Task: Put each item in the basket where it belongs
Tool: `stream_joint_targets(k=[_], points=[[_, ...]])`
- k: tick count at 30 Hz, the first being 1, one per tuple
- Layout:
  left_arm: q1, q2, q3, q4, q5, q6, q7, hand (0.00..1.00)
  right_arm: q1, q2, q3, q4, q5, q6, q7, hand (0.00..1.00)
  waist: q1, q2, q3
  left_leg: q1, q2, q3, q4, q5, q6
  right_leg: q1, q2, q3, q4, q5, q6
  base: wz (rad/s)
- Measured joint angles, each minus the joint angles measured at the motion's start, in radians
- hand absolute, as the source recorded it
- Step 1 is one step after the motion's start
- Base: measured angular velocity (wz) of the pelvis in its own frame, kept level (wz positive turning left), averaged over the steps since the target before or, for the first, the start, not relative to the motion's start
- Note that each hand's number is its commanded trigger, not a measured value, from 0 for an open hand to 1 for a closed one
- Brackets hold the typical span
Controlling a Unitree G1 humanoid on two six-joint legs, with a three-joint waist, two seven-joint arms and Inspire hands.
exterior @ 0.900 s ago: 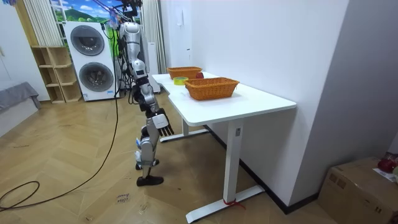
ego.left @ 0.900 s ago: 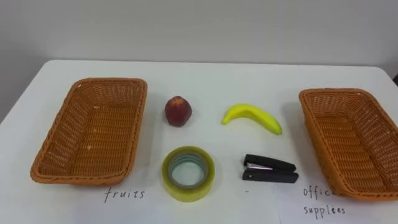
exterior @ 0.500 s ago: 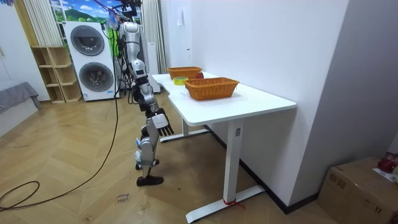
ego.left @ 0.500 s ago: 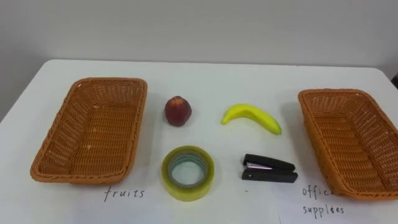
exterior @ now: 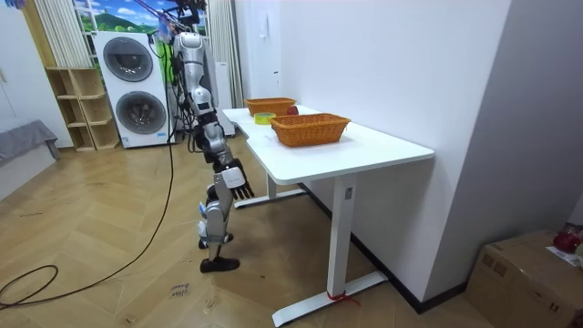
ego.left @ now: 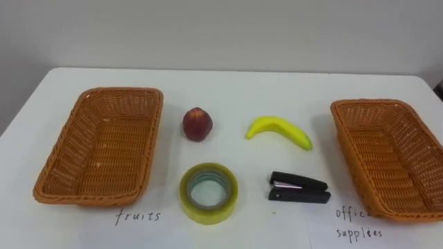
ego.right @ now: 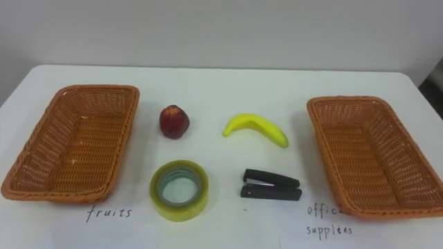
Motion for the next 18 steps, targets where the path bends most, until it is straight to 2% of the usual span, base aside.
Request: stream_joint_targets(k=[4, 8, 10, 15, 18], points=[[0.005, 0.000, 0.021, 0.005, -0.001, -0.001, 0.007, 0.00, 0.020, 0.001, -0.040, 0.000, 0.061, -0.001, -0.036, 0.00, -0.004, 0.000, 0.0005, 0.011, 0.000, 0.001, -0.002, -0.001, 0.000, 0.005, 0.000, 0.006, -0.001, 0.000, 0.000, 0.00], [0.007, 0.000, 0.046, -0.018, -0.003, -0.001, 0.023, 0.00, 0.052, -0.002, -0.099, -0.007, 0.162, -0.001, -0.068, 0.00, -0.032, -0.003, -0.0003, 0.004, -0.003, 0.003, -0.002, 0.000, 0.001, 0.004, 0.000, 0.015, -0.015, -0.001, 0.001, 0.00], [0.006, 0.006, 0.066, -0.024, -0.006, -0.016, 0.032, 0.00, 0.061, -0.004, -0.140, -0.007, 0.192, 0.000, -0.072, 0.00, -0.052, -0.004, -0.0010, 0.005, -0.003, 0.006, -0.003, 0.000, 0.001, 0.004, 0.001, 0.018, -0.014, -0.001, 0.001, -0.07], [-0.001, 0.017, 0.082, -0.028, -0.035, -0.046, 0.068, 0.00, 0.082, -0.010, -0.206, -0.014, 0.320, -0.001, -0.101, 0.00, -0.060, -0.006, -0.0035, 0.028, -0.002, 0.033, -0.020, 0.000, 0.000, 0.006, 0.007, 0.041, -0.014, -0.001, 0.001, -0.15], [0.005, 0.019, 0.106, -0.025, -0.042, -0.075, 0.077, 0.00, 0.096, -0.009, -0.288, -0.056, 0.384, -0.004, -0.152, 0.00, -0.080, -0.007, -0.0040, 0.044, 0.003, 0.040, -0.033, 0.000, 0.000, 0.007, 0.008, 0.044, -0.005, -0.001, 0.001, -0.08]])
